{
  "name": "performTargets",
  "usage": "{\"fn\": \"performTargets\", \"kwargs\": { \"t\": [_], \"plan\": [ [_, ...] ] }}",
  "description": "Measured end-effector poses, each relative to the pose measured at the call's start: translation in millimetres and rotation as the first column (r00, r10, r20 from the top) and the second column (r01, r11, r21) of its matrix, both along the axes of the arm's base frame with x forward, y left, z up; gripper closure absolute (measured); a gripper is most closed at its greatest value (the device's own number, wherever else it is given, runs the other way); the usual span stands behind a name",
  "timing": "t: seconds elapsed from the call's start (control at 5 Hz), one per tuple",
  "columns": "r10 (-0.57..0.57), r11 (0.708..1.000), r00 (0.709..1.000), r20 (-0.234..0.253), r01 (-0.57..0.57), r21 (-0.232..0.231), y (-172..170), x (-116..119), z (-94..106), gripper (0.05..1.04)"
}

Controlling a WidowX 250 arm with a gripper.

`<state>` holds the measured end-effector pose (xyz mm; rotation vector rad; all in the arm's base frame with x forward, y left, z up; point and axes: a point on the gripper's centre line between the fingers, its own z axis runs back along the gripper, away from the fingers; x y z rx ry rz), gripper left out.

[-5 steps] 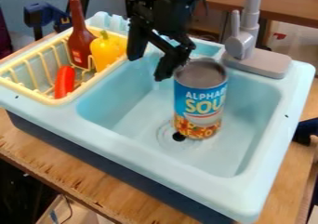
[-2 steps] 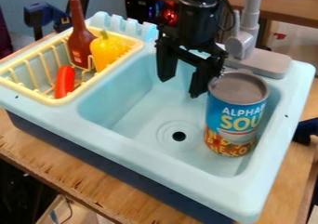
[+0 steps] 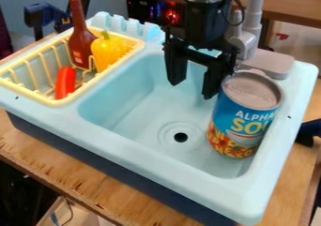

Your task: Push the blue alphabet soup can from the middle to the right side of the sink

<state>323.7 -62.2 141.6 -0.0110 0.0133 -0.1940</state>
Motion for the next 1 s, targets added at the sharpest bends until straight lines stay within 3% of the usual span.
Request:
{"fn": "performTargets", "kwargs": {
  "t": [0.2,0.4,0.6,0.8,1.0],
  "plan": [
    [0.137,0.966,0.991,-0.001,-0.133,0.222,14.0,-18.7,23.4,0.083],
    [0.205,0.916,0.978,0.043,-0.207,0.343,25.0,-33.8,41.9,0.083],
    [0.228,0.903,0.974,0.005,-0.213,0.372,34.0,-53.7,44.9,0.083],
    [0.124,0.983,0.992,0.034,-0.128,0.132,32.4,-80.2,57.4,0.083],
    [0.041,0.999,0.999,0.026,-0.041,0.005,19.4,-102.8,57.5,0.083]
  ]
}}
